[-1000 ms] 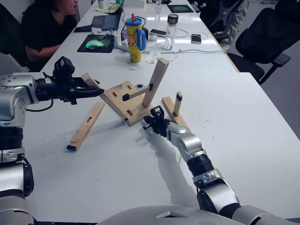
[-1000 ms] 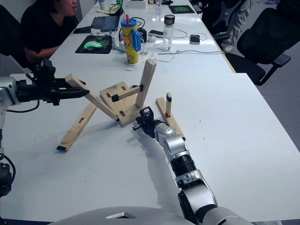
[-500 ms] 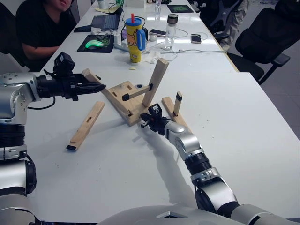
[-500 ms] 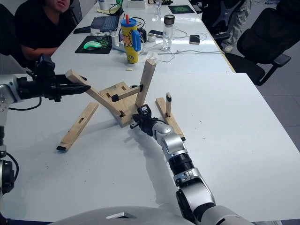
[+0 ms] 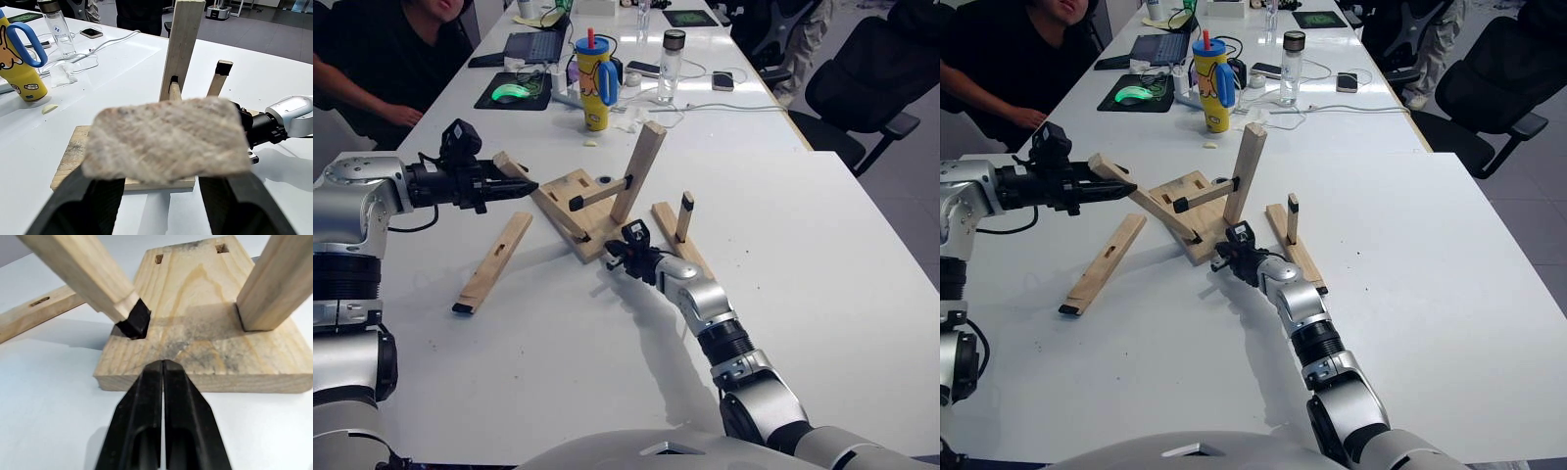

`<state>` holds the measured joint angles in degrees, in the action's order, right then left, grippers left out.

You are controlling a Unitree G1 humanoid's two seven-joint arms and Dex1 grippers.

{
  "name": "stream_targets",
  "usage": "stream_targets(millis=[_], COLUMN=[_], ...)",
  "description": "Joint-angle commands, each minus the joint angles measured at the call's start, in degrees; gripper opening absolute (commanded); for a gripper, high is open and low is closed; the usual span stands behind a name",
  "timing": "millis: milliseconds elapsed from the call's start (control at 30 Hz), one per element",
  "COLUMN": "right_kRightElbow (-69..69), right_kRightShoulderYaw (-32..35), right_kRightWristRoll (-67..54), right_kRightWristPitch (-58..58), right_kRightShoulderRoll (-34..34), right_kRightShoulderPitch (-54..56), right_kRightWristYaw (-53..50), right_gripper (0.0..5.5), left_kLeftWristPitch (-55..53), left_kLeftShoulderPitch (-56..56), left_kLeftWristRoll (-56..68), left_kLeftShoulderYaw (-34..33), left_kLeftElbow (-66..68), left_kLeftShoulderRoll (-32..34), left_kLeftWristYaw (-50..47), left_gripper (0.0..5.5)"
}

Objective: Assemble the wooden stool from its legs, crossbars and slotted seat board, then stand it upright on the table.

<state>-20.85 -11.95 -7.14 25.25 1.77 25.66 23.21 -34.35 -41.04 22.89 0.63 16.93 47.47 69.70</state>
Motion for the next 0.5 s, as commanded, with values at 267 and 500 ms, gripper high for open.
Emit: stream_targets(millis=[267,500], right_kRightElbow=[-6.12,-19.77], right_kRightShoulderYaw=[1.42,-2.16], right_kRightWristRoll=[1.67,7.32], right_kRightWristPitch=[-5.32,1.07], right_kRightShoulderRoll=[1.44,0.30], right_kRightShoulderPitch=[5.50,9.80], right_kRightWristYaw=[-1.27,-1.57], right_gripper=[0.01,0.01], left_kLeftWristPitch=[-3.11,-4.47], left_kLeftShoulderPitch=[0.21,3.44], left_kLeftWristRoll=[-2.28,-1.84], left_kLeftShoulderYaw=[4.74,5.85], left_kLeftElbow=[-6.64,-11.70], left_kLeftShoulderRoll=[-0.49,-1.53], left_kLeftWristYaw=[0.42,-0.88], left_gripper=[2.12,2.12])
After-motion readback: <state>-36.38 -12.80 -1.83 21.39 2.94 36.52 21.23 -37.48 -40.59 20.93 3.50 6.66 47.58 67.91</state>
